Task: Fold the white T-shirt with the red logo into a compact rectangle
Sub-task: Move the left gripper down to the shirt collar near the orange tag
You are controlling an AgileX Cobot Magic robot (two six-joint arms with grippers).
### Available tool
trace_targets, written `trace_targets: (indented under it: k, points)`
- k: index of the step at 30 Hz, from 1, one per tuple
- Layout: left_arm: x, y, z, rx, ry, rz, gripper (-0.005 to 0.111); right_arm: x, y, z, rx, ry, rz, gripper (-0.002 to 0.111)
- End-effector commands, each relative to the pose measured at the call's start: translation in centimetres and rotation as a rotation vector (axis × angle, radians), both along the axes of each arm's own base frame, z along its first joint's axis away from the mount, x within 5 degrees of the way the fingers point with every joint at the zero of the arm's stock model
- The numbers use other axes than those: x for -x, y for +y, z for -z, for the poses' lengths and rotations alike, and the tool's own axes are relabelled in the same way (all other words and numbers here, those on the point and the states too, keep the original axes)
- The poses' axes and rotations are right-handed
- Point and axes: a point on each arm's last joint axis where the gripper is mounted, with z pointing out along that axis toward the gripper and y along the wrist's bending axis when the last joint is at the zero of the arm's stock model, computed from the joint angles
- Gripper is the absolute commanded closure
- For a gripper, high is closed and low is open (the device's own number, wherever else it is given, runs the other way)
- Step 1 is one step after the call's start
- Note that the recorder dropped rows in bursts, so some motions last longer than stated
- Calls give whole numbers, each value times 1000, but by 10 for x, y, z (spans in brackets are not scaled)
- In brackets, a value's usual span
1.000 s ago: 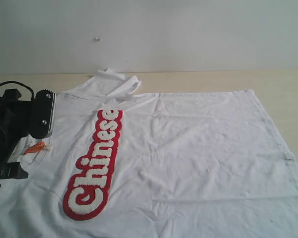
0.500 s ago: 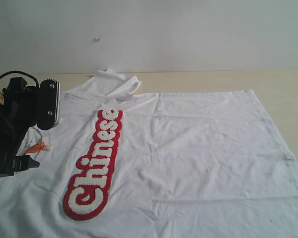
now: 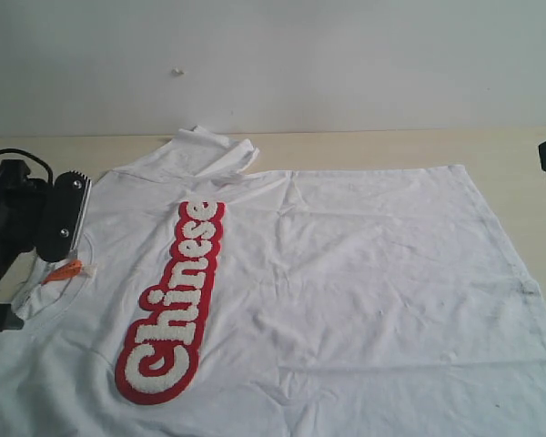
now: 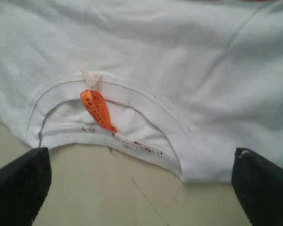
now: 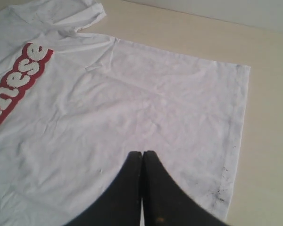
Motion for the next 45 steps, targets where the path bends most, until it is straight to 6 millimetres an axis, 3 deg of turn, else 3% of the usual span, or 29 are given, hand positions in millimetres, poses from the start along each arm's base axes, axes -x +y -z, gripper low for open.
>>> trace_targets:
  k: [1,5,8,11,17,23,32,45]
  points:
    - [-4,12,-3,55,40,-22,2,-1,-1,-2,20,-7,-18,108]
    - [-19,26,-17,75,44,-26,2,0,4,1,-34,31,-47,108]
    - [-35,36,-17,103,156,2,2,-1,5,0,16,5,-104,108]
    - [-63,39,-1,229,204,26,2,-2,4,0,29,-7,-103,108]
    - [-81,52,22,183,209,63,2,-4,3,-2,44,-44,-88,108]
    - [-85,54,31,174,227,83,2,-4,3,-2,49,-46,-93,108]
    - [-92,55,67,167,271,69,2,-4,3,-2,48,-43,-95,108]
    - [-92,58,74,145,296,83,2,-4,3,-2,48,-41,-96,108]
